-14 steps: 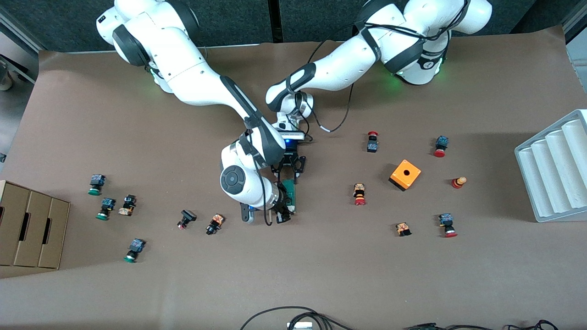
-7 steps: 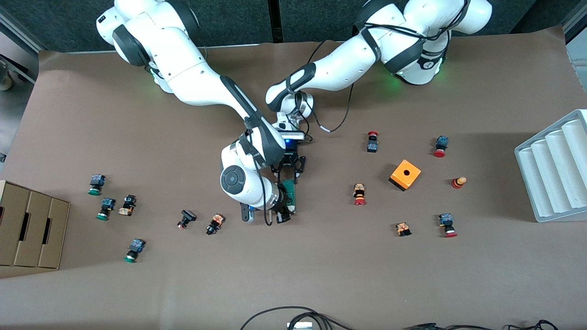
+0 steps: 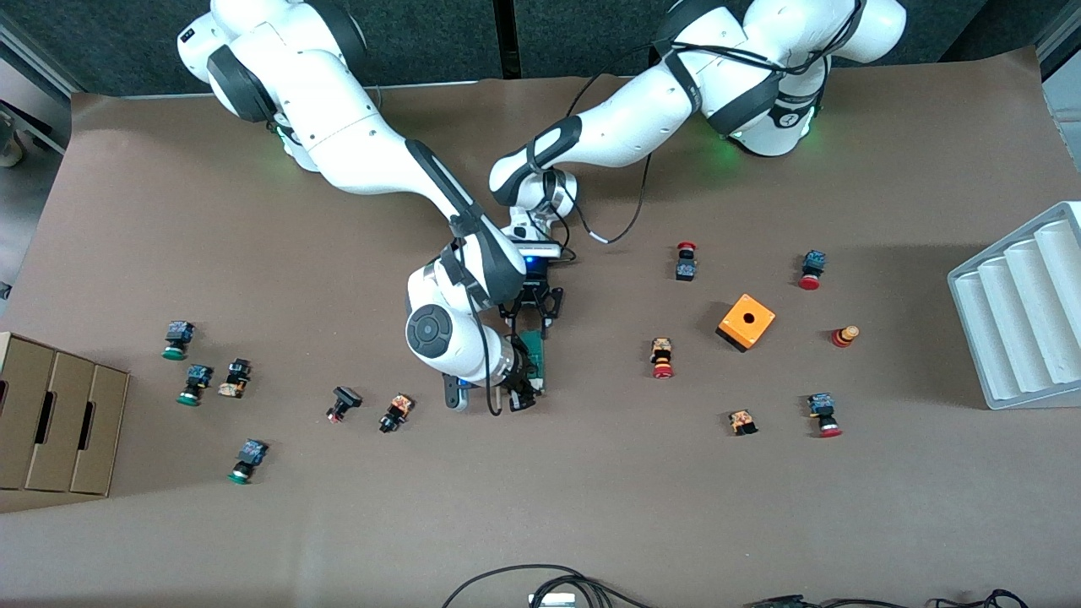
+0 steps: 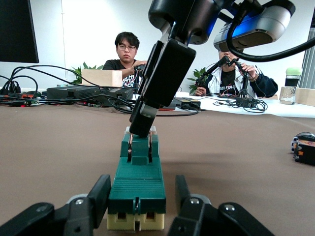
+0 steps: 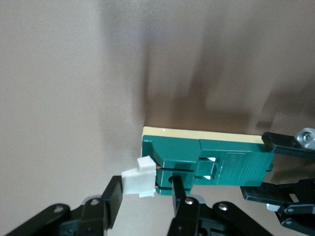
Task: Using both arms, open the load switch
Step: 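Close the right gripper on the white lever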
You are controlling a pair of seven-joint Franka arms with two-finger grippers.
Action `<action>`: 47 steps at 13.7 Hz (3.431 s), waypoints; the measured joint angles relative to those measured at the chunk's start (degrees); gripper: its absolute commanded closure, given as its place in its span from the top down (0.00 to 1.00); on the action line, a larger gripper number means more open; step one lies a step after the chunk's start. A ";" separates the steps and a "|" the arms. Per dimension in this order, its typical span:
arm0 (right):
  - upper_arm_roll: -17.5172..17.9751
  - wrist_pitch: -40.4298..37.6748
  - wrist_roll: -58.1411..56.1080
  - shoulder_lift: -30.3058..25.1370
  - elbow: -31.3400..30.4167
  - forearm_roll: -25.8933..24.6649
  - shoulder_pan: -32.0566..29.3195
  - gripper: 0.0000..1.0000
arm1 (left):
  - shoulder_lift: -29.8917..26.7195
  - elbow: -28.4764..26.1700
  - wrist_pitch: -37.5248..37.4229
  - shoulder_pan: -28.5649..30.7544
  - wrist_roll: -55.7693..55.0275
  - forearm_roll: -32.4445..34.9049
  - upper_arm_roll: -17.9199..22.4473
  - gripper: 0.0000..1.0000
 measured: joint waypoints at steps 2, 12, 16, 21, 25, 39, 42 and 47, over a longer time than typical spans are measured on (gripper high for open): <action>0.00 0.00 0.01 -0.04 -0.04 0.00 0.00 0.48 | 0.00 0.00 0.00 0.00 -0.01 -0.01 0.00 0.60; 0.13 0.01 0.13 -0.35 -0.32 0.00 -0.01 0.48 | 0.00 0.01 -0.04 -0.01 -0.15 -0.10 0.00 0.59; 0.19 0.01 0.18 -0.90 -0.85 0.00 -0.01 0.48 | 0.00 0.01 -0.04 -0.01 -0.16 -0.10 0.00 0.59; 0.55 -0.05 0.21 -2.50 -2.37 0.00 -0.01 0.48 | 0.00 0.01 -0.04 0.00 -0.23 -0.12 0.00 0.59; 0.64 -0.15 0.22 -2.87 -2.70 0.00 -0.01 0.48 | 0.00 0.01 -0.04 0.00 -0.27 -0.14 0.00 0.59; 0.81 -0.15 0.23 -3.59 -3.48 0.00 0.00 0.48 | 0.00 0.01 -0.04 0.00 -0.30 -0.15 0.00 0.59; 0.93 -0.22 0.23 -4.21 -4.13 0.00 0.00 0.48 | 0.00 0.01 -0.04 0.00 -0.30 -0.15 0.00 0.59; 1.17 -0.27 0.23 -5.36 -5.44 0.00 0.04 0.48 | 0.00 0.01 -0.04 0.00 -0.41 -0.15 0.00 0.59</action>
